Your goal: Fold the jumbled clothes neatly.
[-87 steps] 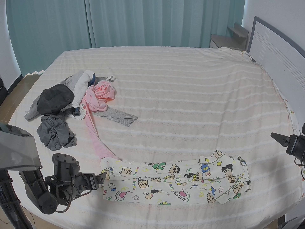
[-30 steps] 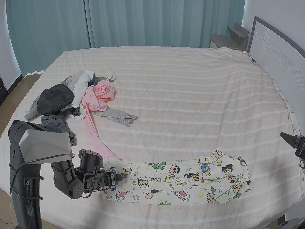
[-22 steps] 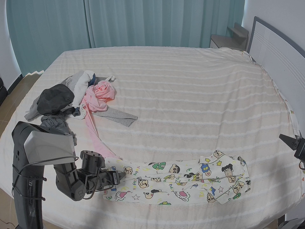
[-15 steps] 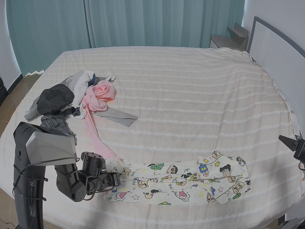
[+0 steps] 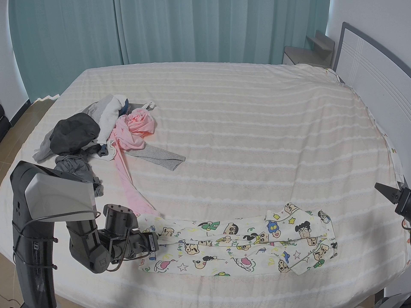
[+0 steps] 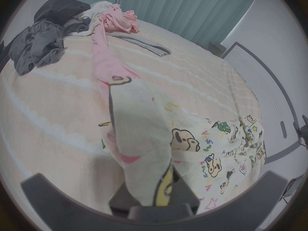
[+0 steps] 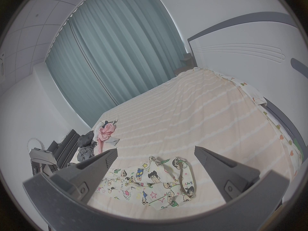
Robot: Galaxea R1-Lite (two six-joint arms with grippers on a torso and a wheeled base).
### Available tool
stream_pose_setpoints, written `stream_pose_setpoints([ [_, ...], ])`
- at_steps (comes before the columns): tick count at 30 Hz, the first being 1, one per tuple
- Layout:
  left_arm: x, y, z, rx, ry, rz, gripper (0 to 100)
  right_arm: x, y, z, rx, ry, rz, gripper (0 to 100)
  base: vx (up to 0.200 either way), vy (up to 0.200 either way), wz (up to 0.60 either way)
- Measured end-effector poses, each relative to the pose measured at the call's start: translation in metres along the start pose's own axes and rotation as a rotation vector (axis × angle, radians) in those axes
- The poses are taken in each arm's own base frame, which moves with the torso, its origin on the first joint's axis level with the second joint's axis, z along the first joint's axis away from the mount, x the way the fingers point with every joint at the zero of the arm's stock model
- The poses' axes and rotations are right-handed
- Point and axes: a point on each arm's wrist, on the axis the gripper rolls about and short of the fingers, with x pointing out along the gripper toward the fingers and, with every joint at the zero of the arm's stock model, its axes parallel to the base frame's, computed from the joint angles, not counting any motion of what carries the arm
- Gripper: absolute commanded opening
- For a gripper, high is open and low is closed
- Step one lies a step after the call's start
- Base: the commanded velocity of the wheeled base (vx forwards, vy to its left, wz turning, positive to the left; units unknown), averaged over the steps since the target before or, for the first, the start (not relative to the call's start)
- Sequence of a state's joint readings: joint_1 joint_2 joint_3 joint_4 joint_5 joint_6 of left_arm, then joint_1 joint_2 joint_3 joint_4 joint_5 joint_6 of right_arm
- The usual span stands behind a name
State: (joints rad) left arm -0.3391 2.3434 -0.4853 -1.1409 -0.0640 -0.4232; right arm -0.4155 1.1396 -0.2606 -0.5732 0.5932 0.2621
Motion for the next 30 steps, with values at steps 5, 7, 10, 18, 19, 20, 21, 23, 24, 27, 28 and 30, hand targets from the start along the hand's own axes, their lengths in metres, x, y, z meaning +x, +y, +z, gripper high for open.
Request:
stream_pose_setpoints([
  [5,-0.014,0.002,0.005,-0.012,-0.002,-0.021,0,0.001,-0.001,0.000,0.002,0.004,-0.001,100,0.000,0.000,0.00],
  [7,-0.020,0.005,0.004,-0.017,0.003,-0.020,0,0.001,-0.001,-0.001,0.003,0.006,-0.002,100,0.000,0.000,0.00],
  [10,-0.027,0.010,0.005,-0.028,0.000,-0.009,0,0.001,-0.001,-0.001,0.002,0.008,-0.002,100,0.000,0.000,0.00],
  [18,-0.041,0.031,0.011,-0.070,-0.023,0.024,0,0.002,-0.002,-0.001,0.002,0.011,-0.003,100,0.000,0.000,0.00],
  [19,-0.043,0.035,0.012,-0.079,-0.031,0.028,0,0.002,-0.002,-0.001,0.003,0.012,-0.003,100,0.000,0.000,0.00],
  [20,-0.045,0.038,0.013,-0.085,-0.035,0.030,0,0.002,-0.002,-0.001,0.003,0.013,-0.003,100,0.000,0.000,0.00],
  [21,-0.047,0.042,0.014,-0.092,-0.044,0.033,0,0.002,-0.002,-0.001,0.003,0.013,-0.003,100,0.000,0.000,0.00],
  [23,-0.052,0.049,0.016,-0.108,-0.057,0.037,0,0.002,-0.002,-0.002,0.003,0.013,-0.003,100,0.000,0.000,0.00],
  [24,-0.054,0.053,0.017,-0.114,-0.061,0.038,0,0.002,-0.002,-0.002,0.003,0.013,-0.003,100,0.000,0.000,0.00],
  [27,-0.063,0.066,0.019,-0.131,-0.075,0.045,0,0.002,-0.002,-0.002,0.003,0.013,-0.003,100,0.000,0.000,0.00],
  [28,-0.068,0.072,0.020,-0.139,-0.081,0.046,0,0.002,-0.002,-0.002,0.004,0.014,-0.003,100,0.000,0.000,0.00],
  [30,-0.075,0.082,0.021,-0.158,-0.096,0.050,0,0.002,-0.002,-0.002,0.004,0.014,-0.003,100,0.000,0.000,0.00],
])
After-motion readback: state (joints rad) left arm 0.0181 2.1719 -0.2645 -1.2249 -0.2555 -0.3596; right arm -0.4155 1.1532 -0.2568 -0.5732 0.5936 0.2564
